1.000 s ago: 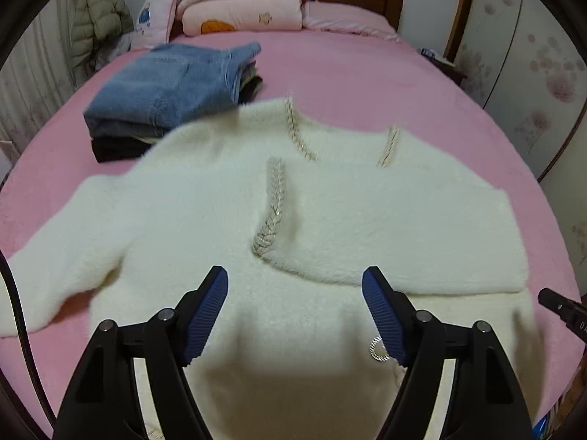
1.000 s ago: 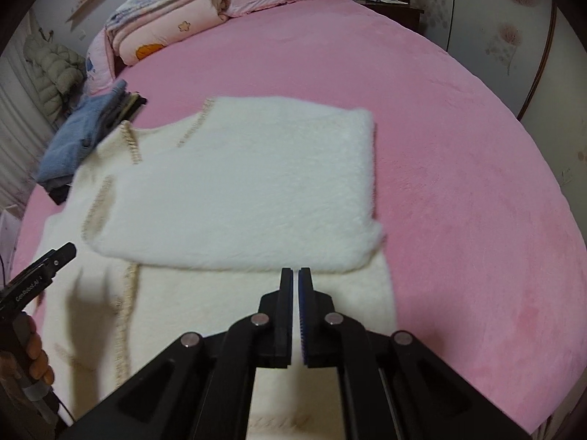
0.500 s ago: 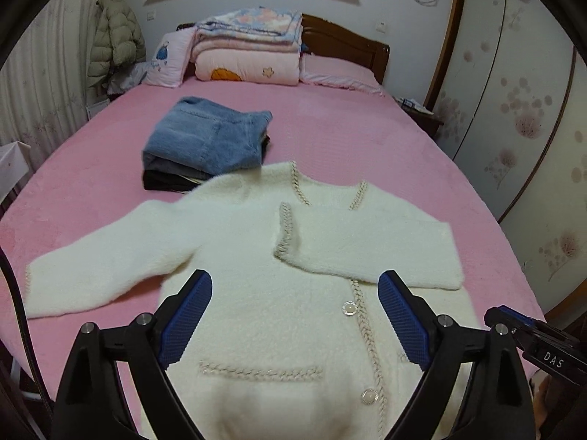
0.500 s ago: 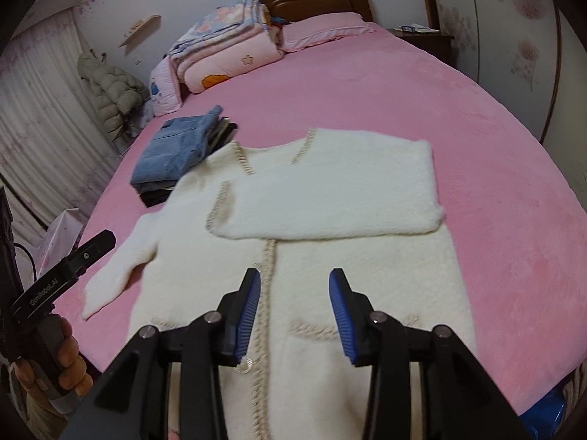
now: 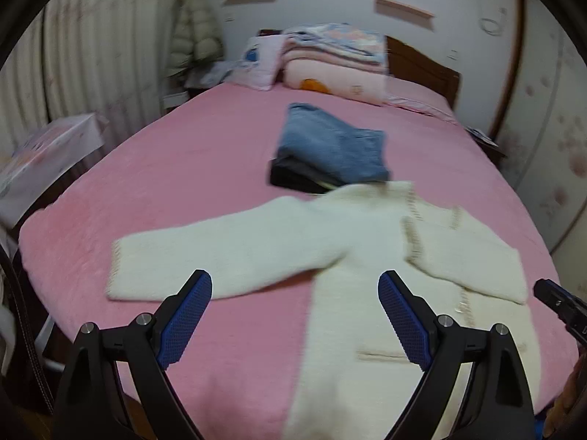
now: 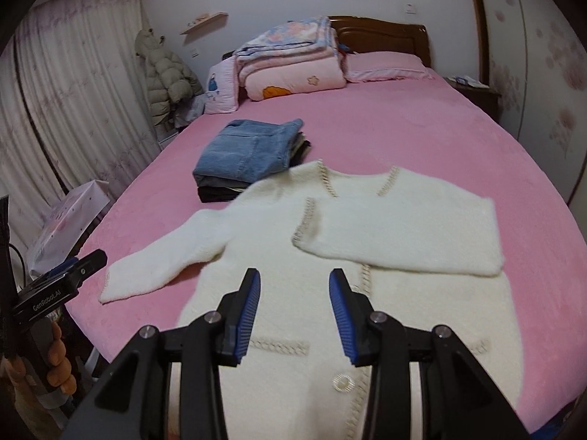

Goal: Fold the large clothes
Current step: 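Move the left tool to the other sleeve cuff and grasp it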

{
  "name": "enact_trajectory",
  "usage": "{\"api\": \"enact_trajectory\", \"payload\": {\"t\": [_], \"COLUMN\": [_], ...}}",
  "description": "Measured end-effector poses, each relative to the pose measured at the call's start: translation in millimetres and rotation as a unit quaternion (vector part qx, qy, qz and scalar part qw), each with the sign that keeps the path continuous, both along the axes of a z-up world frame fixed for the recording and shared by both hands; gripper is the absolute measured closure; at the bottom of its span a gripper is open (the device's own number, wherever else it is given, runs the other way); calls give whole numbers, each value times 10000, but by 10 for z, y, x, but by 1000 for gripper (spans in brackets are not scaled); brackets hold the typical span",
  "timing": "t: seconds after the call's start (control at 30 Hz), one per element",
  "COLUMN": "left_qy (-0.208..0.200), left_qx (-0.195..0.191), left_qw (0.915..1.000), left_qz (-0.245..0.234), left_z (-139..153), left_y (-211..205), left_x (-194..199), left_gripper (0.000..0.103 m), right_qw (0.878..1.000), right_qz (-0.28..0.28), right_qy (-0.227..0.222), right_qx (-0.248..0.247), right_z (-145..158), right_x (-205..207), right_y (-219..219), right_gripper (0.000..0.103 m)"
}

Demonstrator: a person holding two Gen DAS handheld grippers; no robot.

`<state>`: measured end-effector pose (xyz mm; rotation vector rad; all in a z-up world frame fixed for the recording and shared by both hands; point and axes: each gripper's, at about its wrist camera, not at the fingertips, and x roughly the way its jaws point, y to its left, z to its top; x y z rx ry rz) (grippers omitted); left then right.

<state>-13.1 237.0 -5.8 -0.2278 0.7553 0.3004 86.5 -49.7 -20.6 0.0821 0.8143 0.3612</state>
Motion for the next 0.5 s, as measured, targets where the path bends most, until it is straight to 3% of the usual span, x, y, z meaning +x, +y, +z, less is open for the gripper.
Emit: {"api": "enact_trajectory", "payload": {"t": [0.1,0.23,0.37,0.5], "left_qy": [216,480,697,703], "left_qx": [-218,-731,-1190,-1769], "left_qw": [9984,9901,9750,9595], "left_qz": [466,1094,1742,2079], "left_z": [-307,-821,-1338,-1763], "left_y": [533,1225,1802,2138], "left_x": [-17,-51,-93,-120], "left_gripper": [12,12,12,12], "right_qw": [9999,9990,9959,9925], "right_qz": [133,331,646,920], "right_qy": [14,247,484,586], "right_qx": [-94,-196,-399,-548], "right_z": [-123,-372,-590,-755], "right_x": [132,331,466,554], "right_y": [418,935,1406,1785], "right_gripper": [64,64,64,64]}}
